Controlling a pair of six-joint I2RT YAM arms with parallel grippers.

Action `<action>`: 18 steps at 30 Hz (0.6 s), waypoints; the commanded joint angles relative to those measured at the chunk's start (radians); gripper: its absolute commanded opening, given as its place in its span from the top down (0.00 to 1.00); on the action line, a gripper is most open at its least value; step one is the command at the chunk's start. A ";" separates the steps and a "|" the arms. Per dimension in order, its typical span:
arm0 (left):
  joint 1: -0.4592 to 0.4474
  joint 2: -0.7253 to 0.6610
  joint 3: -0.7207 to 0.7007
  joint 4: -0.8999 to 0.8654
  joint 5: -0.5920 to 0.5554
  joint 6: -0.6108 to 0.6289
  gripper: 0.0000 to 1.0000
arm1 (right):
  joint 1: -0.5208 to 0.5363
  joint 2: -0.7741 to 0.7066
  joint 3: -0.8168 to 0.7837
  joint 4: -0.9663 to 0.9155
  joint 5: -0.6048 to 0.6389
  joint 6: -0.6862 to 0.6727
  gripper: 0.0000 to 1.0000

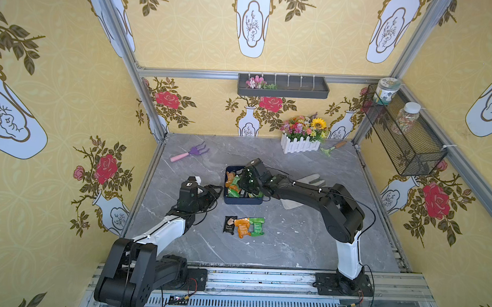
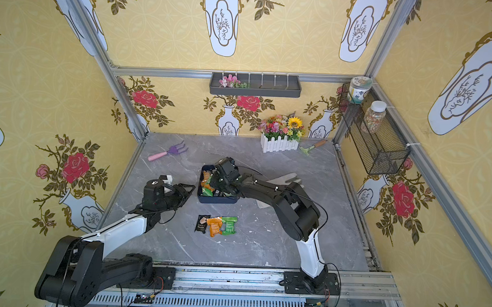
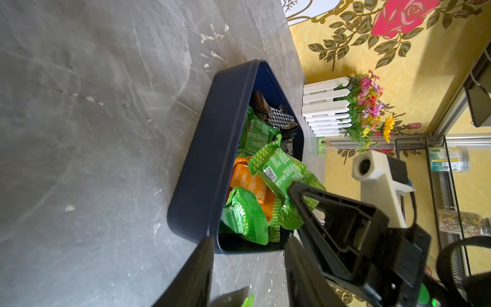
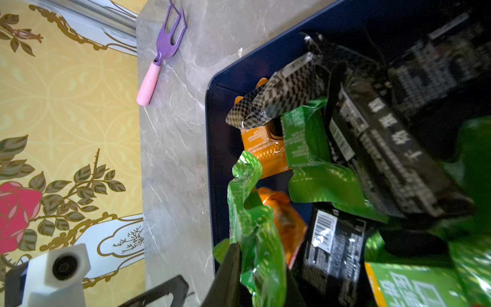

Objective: Take the cookies out of the storage box
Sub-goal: Pick up the cookie from the storage box, then place the cookie at the center of the board.

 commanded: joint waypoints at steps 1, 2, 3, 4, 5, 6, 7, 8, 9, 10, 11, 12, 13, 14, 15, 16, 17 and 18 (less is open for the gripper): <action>0.000 -0.017 0.004 -0.022 -0.022 0.016 0.52 | 0.003 -0.049 -0.014 -0.025 -0.025 -0.093 0.82; 0.000 -0.022 0.004 -0.026 -0.029 0.015 0.52 | 0.004 -0.061 -0.021 -0.030 -0.036 -0.111 0.82; 0.001 -0.025 0.004 -0.033 -0.038 0.013 0.52 | 0.006 -0.076 -0.023 -0.047 -0.045 -0.131 0.82; 0.000 -0.032 0.004 -0.037 -0.048 0.011 0.52 | 0.006 -0.090 -0.029 -0.060 -0.056 -0.152 0.82; 0.000 -0.036 0.002 -0.043 -0.058 0.007 0.52 | 0.005 -0.102 -0.035 -0.065 -0.065 -0.169 0.82; 0.000 -0.042 0.002 -0.049 -0.071 0.000 0.52 | 0.007 -0.117 -0.044 -0.076 -0.070 -0.182 0.82; 0.001 -0.051 -0.001 -0.055 -0.085 -0.006 0.52 | 0.007 -0.132 -0.059 -0.077 -0.078 -0.193 0.82; 0.001 -0.058 -0.002 -0.064 -0.097 -0.013 0.52 | 0.007 -0.144 -0.067 -0.080 -0.088 -0.203 0.82; 0.001 -0.066 -0.004 -0.072 -0.111 -0.019 0.52 | 0.008 -0.156 -0.074 -0.090 -0.095 -0.210 0.83; 0.001 -0.078 -0.004 -0.082 -0.128 -0.024 0.52 | 0.012 -0.167 -0.081 -0.098 -0.111 -0.226 0.83; 0.001 -0.092 -0.005 -0.097 -0.147 -0.029 0.52 | 0.018 -0.175 -0.082 -0.109 -0.123 -0.239 0.83; 0.003 -0.104 -0.008 -0.109 -0.163 -0.034 0.52 | 0.029 -0.179 -0.080 -0.123 -0.131 -0.248 0.83; 0.004 -0.118 -0.012 -0.120 -0.184 -0.042 0.51 | 0.042 -0.181 -0.076 -0.136 -0.143 -0.258 0.83; 0.003 -0.133 -0.017 -0.129 -0.203 -0.050 0.51 | 0.059 -0.181 -0.073 -0.147 -0.147 -0.265 0.83; 0.004 -0.145 -0.025 -0.132 -0.220 -0.055 0.51 | 0.076 -0.178 -0.068 -0.158 -0.138 -0.268 0.83; 0.004 -0.156 -0.033 -0.136 -0.233 -0.062 0.51 | 0.096 -0.176 -0.067 -0.168 -0.124 -0.268 0.84; 0.004 -0.163 -0.039 -0.139 -0.241 -0.069 0.51 | 0.109 -0.172 -0.068 -0.170 -0.113 -0.263 0.84; 0.006 -0.169 -0.045 -0.141 -0.247 -0.075 0.51 | 0.117 -0.166 -0.070 -0.163 -0.111 -0.253 0.86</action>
